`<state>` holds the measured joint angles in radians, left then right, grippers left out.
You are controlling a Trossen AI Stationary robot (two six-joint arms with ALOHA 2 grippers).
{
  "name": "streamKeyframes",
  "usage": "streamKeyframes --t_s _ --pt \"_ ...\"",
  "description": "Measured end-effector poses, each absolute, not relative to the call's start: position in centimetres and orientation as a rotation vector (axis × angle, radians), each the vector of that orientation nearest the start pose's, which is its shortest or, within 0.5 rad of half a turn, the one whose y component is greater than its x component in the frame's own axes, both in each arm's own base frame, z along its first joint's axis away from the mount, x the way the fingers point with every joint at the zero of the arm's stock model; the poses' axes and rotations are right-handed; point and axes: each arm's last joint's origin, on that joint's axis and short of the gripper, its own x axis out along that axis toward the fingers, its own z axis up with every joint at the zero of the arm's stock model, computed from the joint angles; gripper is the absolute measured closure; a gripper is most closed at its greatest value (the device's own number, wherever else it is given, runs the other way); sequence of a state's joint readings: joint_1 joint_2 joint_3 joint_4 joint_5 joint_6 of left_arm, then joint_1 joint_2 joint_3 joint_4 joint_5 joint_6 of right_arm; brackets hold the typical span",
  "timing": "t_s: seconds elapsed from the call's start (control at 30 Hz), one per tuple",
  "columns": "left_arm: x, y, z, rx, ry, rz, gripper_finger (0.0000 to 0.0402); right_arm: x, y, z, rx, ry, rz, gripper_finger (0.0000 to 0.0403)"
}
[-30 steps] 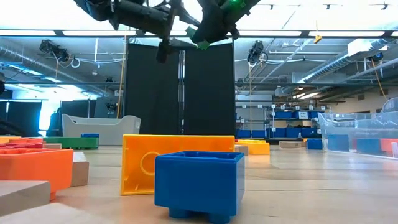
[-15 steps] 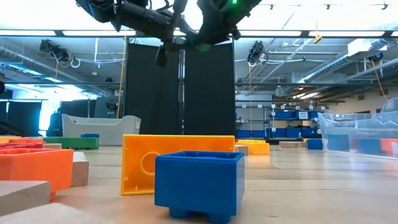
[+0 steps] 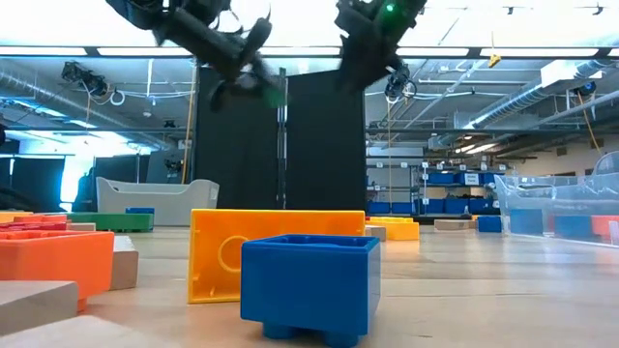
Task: Sort blocks by size
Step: Put the large green game piece into the gray bin, then put the small blue game piece into the transparent bin
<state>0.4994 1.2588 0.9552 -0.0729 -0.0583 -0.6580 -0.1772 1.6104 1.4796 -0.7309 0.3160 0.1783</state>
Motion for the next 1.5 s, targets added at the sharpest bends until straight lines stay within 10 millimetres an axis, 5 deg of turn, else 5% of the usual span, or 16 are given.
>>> streamKeyframes --t_s 0.33,0.7,0.87,1.07,1.5 --pt "15.9 16.3 26.9 -0.950 0.650 1.047 0.0307 32.8 -7.1 31.7 0.155 0.903 -0.581 0.0122" --pt "15.4 19.0 21.4 -1.156 0.895 1.054 0.0304 33.0 -7.1 31.8 0.165 0.881 -0.581 0.0134" --pt "15.6 19.6 19.6 -1.188 0.989 1.076 0.0234 33.0 -7.0 31.8 0.183 0.878 -0.583 0.0135" --pt "16.1 20.2 20.2 -1.148 0.981 1.067 0.0184 33.0 -6.6 31.8 0.177 0.881 -0.572 0.0134" --pt "16.9 21.6 25.3 -0.939 0.900 1.050 0.0179 32.7 -6.6 31.5 0.182 0.925 -0.580 0.0139"
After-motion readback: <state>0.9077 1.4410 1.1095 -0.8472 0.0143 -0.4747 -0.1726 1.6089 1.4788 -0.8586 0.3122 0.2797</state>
